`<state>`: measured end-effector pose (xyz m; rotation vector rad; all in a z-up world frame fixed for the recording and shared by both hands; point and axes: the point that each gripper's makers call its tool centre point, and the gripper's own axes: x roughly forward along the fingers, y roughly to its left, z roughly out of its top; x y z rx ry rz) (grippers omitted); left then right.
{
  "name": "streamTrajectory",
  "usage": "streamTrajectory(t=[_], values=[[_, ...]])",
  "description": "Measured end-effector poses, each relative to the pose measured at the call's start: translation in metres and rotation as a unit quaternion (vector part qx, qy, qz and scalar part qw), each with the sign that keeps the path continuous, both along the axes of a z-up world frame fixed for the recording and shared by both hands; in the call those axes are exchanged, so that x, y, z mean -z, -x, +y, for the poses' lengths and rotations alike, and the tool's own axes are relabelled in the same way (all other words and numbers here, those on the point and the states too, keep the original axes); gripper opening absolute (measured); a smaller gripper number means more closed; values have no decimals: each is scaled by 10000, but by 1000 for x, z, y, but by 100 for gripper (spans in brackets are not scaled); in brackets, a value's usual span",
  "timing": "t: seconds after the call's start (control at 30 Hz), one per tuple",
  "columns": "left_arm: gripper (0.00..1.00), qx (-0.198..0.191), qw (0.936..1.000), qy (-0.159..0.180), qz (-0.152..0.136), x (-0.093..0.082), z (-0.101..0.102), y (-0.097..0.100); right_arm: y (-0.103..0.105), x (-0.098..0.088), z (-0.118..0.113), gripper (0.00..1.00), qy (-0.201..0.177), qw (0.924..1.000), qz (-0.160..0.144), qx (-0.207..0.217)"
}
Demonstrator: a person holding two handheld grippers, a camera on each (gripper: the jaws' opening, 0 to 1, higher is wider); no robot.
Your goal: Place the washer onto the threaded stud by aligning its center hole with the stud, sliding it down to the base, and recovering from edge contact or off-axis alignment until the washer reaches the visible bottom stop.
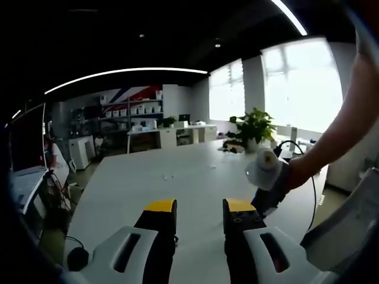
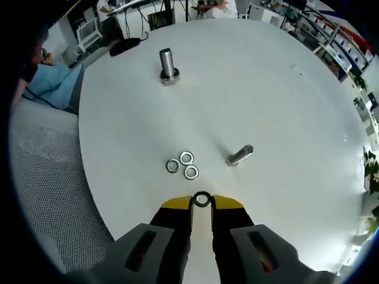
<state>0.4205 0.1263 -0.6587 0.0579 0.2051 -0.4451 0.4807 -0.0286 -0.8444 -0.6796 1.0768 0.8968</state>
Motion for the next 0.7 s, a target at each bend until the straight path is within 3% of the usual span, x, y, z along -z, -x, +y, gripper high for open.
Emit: streamTrajectory(t=[0.7], values=[[29, -12, 10000, 36, 7, 0, 1, -1, -31, -29, 0, 13, 46, 9997, -222, -2]])
